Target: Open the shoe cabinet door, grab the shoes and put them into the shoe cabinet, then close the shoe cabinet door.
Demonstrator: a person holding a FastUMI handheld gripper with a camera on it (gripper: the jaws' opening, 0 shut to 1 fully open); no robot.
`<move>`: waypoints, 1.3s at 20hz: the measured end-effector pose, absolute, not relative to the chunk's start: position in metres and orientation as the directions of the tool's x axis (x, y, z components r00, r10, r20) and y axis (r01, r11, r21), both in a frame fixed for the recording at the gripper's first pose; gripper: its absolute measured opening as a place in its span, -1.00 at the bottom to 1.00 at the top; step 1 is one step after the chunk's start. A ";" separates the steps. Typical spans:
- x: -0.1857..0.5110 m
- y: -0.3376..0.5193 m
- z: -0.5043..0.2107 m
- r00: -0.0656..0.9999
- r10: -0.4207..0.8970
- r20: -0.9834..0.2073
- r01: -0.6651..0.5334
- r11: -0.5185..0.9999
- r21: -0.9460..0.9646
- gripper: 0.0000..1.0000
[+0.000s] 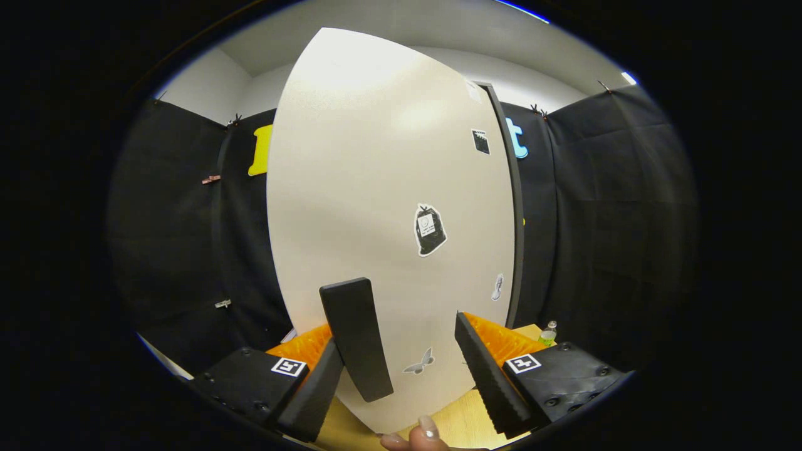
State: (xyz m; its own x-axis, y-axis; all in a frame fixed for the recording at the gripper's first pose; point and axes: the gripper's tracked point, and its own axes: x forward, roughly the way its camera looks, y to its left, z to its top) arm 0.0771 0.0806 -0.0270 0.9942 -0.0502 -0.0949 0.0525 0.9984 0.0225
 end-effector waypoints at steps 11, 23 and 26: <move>0.103 0.100 -0.021 0.994 -0.083 -0.077 0.083 0.997 -0.001 1.00; 0.096 0.120 -0.016 0.998 -0.035 -0.057 0.034 0.999 -0.018 1.00; 0.092 0.124 -0.015 0.998 -0.025 -0.055 0.024 0.999 -0.024 1.00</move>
